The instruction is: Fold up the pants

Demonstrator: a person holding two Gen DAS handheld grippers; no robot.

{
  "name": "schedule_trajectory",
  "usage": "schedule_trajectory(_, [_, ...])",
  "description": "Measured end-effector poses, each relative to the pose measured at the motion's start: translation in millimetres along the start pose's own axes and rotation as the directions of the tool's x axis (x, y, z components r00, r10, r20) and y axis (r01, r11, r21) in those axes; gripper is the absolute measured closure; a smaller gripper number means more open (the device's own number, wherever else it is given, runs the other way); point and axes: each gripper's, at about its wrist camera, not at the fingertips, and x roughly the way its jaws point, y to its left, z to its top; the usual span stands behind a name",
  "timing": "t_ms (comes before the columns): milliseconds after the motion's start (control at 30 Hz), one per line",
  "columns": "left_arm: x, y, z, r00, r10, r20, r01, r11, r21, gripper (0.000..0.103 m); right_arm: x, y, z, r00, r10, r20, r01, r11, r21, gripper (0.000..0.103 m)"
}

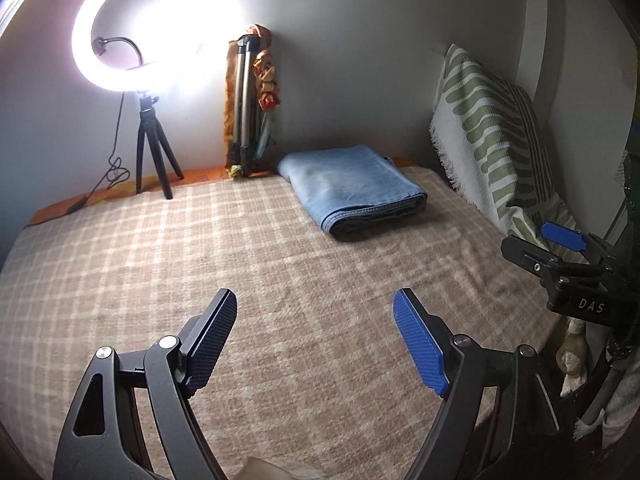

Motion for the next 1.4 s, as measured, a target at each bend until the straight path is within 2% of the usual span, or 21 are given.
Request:
schedule_trajectory(233, [-5,3,0,1.0,0.013,-0.007,-0.013,0.999,-0.035,0.018,-7,-1,-1,1.0,-0.008,0.005,0.008,1.0,-0.009,0.0])
schedule_trajectory(567, [-6,1,0,0.998,0.053,-0.02,-0.054,0.998,-0.028,0.017,-10,-4,-2,1.0,-0.011,0.006,0.011,1.0,0.007,0.0])
schedule_trajectory(1400, [-18,-2,4,0.998,0.056,-0.002,-0.056,0.998,-0.021,0.015,-16,-4,-2,1.0,-0.007,0.008,0.007,1.0,0.008,0.0])
